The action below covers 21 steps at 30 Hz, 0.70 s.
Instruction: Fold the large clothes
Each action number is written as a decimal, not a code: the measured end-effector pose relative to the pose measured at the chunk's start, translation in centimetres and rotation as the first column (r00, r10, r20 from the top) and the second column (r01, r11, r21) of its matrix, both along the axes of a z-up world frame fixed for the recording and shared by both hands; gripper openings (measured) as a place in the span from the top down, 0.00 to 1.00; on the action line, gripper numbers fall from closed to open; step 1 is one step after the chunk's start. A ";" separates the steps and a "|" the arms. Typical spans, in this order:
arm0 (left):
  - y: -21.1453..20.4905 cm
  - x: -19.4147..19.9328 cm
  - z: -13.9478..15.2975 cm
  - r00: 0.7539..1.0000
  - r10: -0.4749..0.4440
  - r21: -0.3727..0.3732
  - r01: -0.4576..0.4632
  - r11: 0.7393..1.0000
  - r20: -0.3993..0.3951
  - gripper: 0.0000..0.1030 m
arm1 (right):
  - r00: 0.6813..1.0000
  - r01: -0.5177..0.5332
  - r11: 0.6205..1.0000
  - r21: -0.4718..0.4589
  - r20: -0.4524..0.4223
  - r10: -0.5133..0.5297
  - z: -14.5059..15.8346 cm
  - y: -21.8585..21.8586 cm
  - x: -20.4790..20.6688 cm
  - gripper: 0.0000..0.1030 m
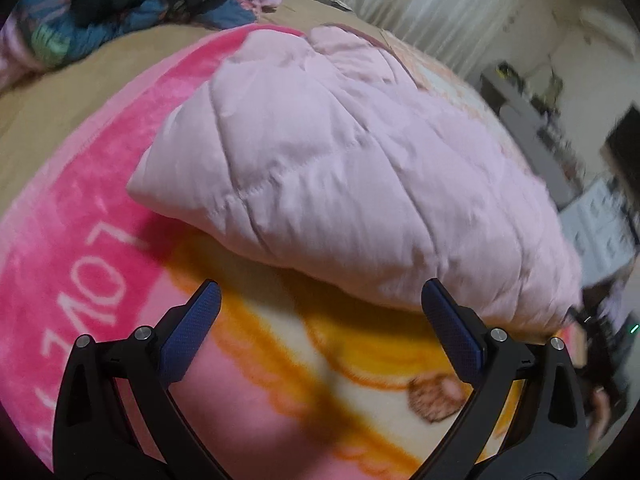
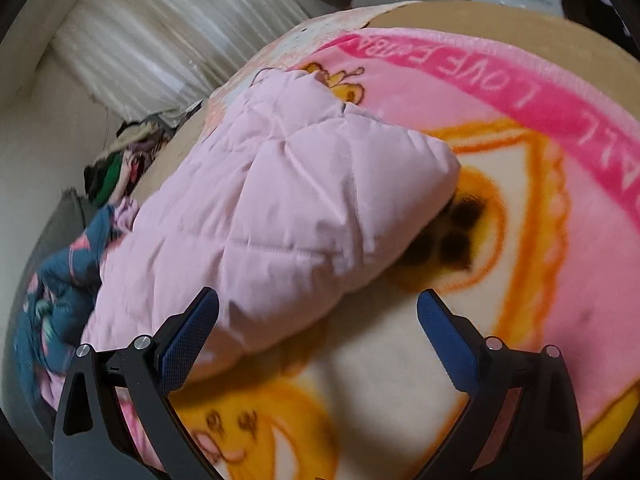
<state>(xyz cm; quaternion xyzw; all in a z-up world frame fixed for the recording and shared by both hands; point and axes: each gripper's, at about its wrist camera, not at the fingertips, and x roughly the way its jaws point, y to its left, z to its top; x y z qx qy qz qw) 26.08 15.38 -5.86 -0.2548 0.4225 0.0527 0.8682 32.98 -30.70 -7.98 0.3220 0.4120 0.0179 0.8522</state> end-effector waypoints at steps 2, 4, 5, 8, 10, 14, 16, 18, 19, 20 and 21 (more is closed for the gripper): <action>0.8 0.3 0.2 0.999 0.041 -0.027 -0.041 0.999 0.016 0.09 | 1.000 0.009 0.999 0.047 -0.007 -0.009 -0.4 -0.2 0.8 0.04; 1.5 0.6 0.2 0.996 0.084 -0.051 -0.083 0.995 0.022 0.09 | 1.000 0.018 0.997 0.077 -0.015 -0.017 -0.7 -0.4 1.6 0.04; 1.8 1.0 0.1 0.995 0.096 -0.073 -0.094 0.993 0.023 0.09 | 1.000 0.019 0.997 0.080 -0.014 -0.018 -0.7 -0.4 1.8 0.04; 2.5 1.9 -0.4 0.991 0.130 -0.164 -0.126 0.978 0.014 0.09 | 1.000 0.009 0.998 0.065 -0.002 -0.008 -0.7 -0.2 2.6 0.04; 2.9 2.6 -0.5 0.988 0.156 -0.207 -0.152 0.966 0.005 0.09 | 1.000 0.003 0.998 0.059 0.003 -0.003 -0.8 -0.1 3.1 0.04; 3.1 3.7 -0.7 0.978 0.207 -0.233 -0.204 0.951 -0.013 0.09 | 1.000 -0.006 0.999 0.045 0.010 0.006 -1.0 0.2 3.5 0.04; 3.2 4.4 -1.2 0.972 0.234 -0.245 -0.233 0.941 -0.027 0.08 | 1.000 -0.013 0.999 0.042 0.012 0.012 -1.3 0.2 3.6 0.04; 3.3 4.9 -1.9 0.967 0.250 -0.262 -0.252 0.931 -0.041 0.08 | 1.000 -0.018 0.999 0.040 0.014 0.018 -1.4 0.3 3.6 0.04; 3.5 5.2 -2.4 0.963 0.264 -0.284 -0.266 0.921 -0.047 0.08 | 1.000 -0.021 0.999 0.040 0.015 0.020 -1.4 0.3 3.6 0.04; 3.7 5.3 -3.0 0.959 0.278 -0.318 -0.279 0.906 -0.049 0.08 | 1.000 -0.023 0.999 0.038 0.015 0.022 -1.5 0.3 3.7 0.04; 3.9 5.4 -3.6 0.957 0.286 -0.348 -0.285 0.893 -0.050 0.08 | 1.000 -0.025 0.999 0.034 0.016 0.025 -1.6 0.4 3.7 0.04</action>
